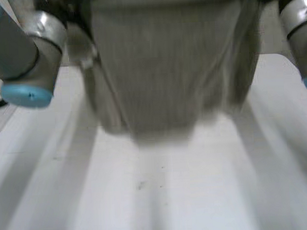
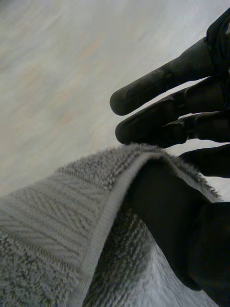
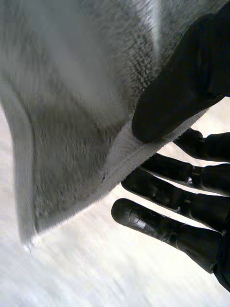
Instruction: Fold the towel.
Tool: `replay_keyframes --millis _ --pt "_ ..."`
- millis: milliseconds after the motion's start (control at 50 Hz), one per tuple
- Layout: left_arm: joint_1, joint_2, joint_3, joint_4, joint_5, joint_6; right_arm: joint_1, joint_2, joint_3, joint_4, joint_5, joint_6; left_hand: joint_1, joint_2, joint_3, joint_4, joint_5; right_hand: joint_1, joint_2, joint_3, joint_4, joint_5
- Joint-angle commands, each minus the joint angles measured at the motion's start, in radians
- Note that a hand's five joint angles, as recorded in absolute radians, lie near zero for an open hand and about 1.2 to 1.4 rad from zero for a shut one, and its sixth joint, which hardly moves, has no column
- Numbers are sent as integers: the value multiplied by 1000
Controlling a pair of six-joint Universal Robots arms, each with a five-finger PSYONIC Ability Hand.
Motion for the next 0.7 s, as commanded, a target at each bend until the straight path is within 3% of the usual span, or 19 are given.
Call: replay_keyframes --millis 20,60,100,200,280,460,480,500,520,540,700 --pt "9 145 -150 125 -7 -149 -4 -148 139 -130 -15 77 194 178 179 179 185 10 181 181 179 188" --pt "9 196 -310 96 -3 -166 -4 -154 158 -51 -33 76 194 178 179 179 185 10 181 181 179 188" --pt "11 220 -404 72 2 -164 -5 -143 194 188 -93 66 194 178 179 179 185 10 181 181 179 188" --pt "9 240 -649 24 8 -161 -28 -117 318 410 -156 -28 194 178 179 179 185 10 181 181 179 188" --pt "2 214 -820 24 11 -152 -39 -88 431 426 -162 -109 194 178 179 179 185 10 181 181 179 188" --pt "-3 83 -915 29 19 -41 -44 18 587 426 -167 -148 194 178 179 179 185 10 181 181 179 188" --pt "-3 76 -920 29 19 -22 -50 15 602 426 -170 -148 139 123 124 124 131 10 181 181 179 188" --pt "0 76 -920 29 19 -12 -50 15 603 426 -170 -148 -68 -84 -83 -83 -76 10 181 181 179 188" --pt "0 76 -920 29 19 -12 -60 7 615 424 -171 -147 -70 -86 -85 -85 -78 10 181 181 179 188" --pt "3 77 -918 29 19 -9 -60 7 615 424 -171 -147 -300 -316 -314 -315 -308 10 181 181 179 188" --pt "14 77 -918 79 13 -11 -76 -20 632 409 -171 -125 -566 -582 -581 -581 -574 10 181 181 179 188"
